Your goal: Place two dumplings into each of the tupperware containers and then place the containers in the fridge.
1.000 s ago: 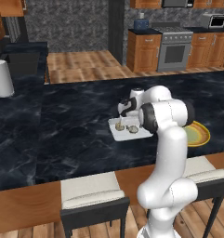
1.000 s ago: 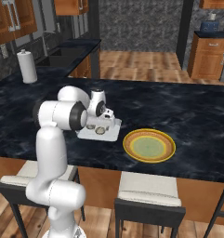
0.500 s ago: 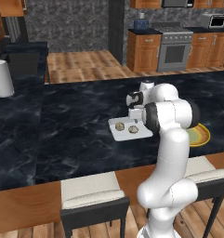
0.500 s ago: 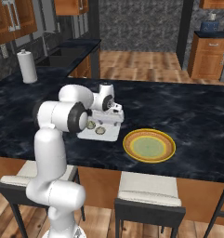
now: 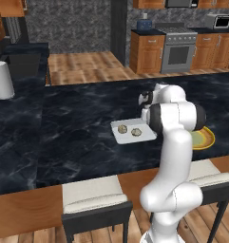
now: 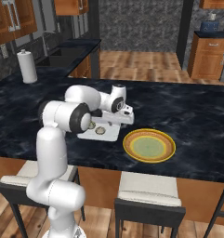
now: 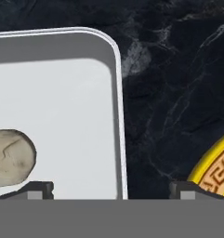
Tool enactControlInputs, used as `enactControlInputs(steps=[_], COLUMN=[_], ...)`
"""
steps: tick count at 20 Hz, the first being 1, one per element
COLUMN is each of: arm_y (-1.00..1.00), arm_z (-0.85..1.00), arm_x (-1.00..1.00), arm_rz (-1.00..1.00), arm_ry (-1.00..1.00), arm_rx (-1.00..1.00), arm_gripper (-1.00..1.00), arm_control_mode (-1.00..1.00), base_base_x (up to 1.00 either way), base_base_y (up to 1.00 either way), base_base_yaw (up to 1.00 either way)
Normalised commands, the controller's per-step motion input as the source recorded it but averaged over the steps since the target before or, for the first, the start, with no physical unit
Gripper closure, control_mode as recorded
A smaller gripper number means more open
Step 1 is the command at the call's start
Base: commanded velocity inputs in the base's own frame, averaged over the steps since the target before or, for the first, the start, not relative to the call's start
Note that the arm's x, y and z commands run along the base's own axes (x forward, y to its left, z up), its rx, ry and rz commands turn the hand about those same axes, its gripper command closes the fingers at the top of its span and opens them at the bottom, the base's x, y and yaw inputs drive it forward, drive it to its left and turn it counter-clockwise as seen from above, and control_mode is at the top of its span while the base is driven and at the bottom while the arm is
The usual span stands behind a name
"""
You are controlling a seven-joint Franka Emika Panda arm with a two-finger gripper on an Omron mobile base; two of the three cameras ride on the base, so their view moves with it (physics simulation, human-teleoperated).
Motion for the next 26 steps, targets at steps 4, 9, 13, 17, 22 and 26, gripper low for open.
enactControlInputs(steps=[4,9,13,17,22,26], arm_y=[-0.04,0.00,0.00,-0.01,0.00,0.00], arm_z=[-0.14,-0.21,-0.37,-0.33,-0.13,-0.03], arm_x=[0.05,0.00,0.00,0.00,0.00,0.00], arm_rz=[0.00,0.00,0.00,0.00,0.00,0.00], arm_ry=[0.00,0.00,0.00,0.00,0.00,0.00], arm_rx=[0.00,0.00,0.00,0.00,0.00,0.00], arm_gripper=[-1.00,-1.00,-1.00,-1.00,-1.00,-1.00], arm_control_mode=[-1.00,-1.00,-1.00,-1.00,-1.00,-1.00], base_base_x=[0.00,0.00,0.00,0.00,0.00,0.00], base_base_y=[0.00,0.00,0.00,0.00,0.00,0.00], base_base_yaw=[0.00,0.00,0.00,0.00,0.00,0.00])
